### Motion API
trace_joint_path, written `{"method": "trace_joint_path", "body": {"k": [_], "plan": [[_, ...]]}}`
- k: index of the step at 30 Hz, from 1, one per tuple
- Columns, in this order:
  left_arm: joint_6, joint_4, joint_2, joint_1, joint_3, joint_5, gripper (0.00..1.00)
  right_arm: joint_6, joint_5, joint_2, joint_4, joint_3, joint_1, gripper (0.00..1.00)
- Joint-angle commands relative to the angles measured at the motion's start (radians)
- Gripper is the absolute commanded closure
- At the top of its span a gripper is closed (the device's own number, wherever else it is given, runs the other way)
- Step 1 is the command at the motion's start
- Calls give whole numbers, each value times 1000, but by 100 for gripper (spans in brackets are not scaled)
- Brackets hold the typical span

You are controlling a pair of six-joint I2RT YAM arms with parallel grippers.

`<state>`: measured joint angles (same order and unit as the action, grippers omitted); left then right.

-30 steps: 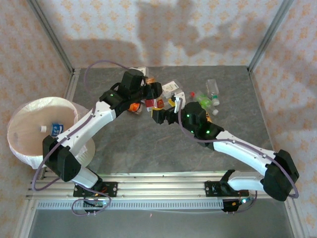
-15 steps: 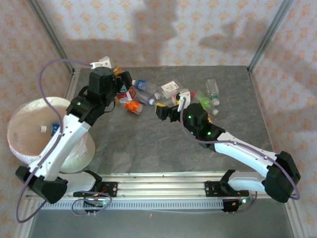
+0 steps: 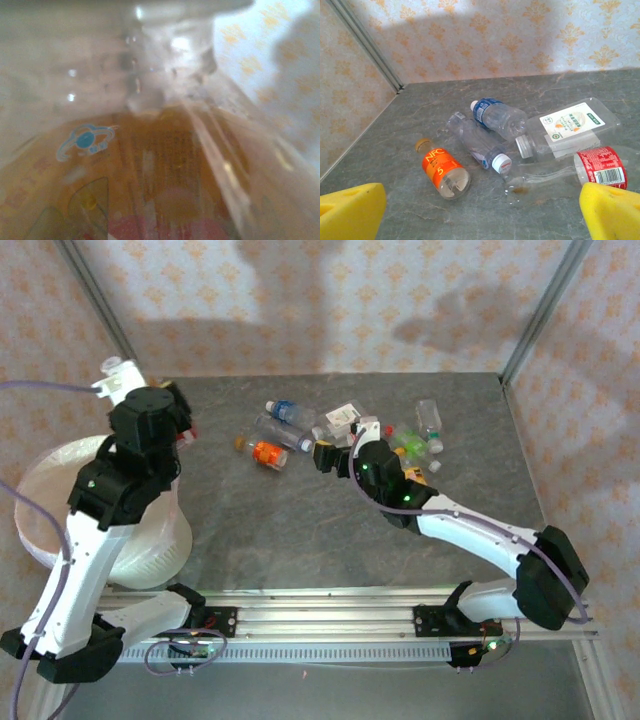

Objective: Put the plastic bottles in the bin

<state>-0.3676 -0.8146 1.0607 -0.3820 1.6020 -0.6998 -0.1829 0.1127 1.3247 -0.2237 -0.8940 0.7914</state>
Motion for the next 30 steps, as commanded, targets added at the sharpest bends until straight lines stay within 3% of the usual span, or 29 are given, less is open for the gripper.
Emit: {"method": "trace_joint_path", "body": {"k": [1, 3, 14, 20, 23, 30], "plan": [[68, -62, -16, 69, 28, -198, 44, -1, -24, 23, 13, -50, 2, 1], [62, -74, -16, 160, 40, -134, 44, -2, -38, 30, 14, -57, 2, 1], [-160, -51, -83, 813, -137, 567, 46, 3, -21, -6, 38, -28, 2, 1], [-256, 4, -83, 1041, -261, 857, 48, 7, -13, -22, 56, -21, 2, 1], [-290, 44, -79, 1079, -333, 945, 48, -2, -20, -22, 50, -15, 2, 1], [-245, 25, -45, 1080, -391, 996, 43, -12, -30, -19, 61, -14, 2, 1]]}}
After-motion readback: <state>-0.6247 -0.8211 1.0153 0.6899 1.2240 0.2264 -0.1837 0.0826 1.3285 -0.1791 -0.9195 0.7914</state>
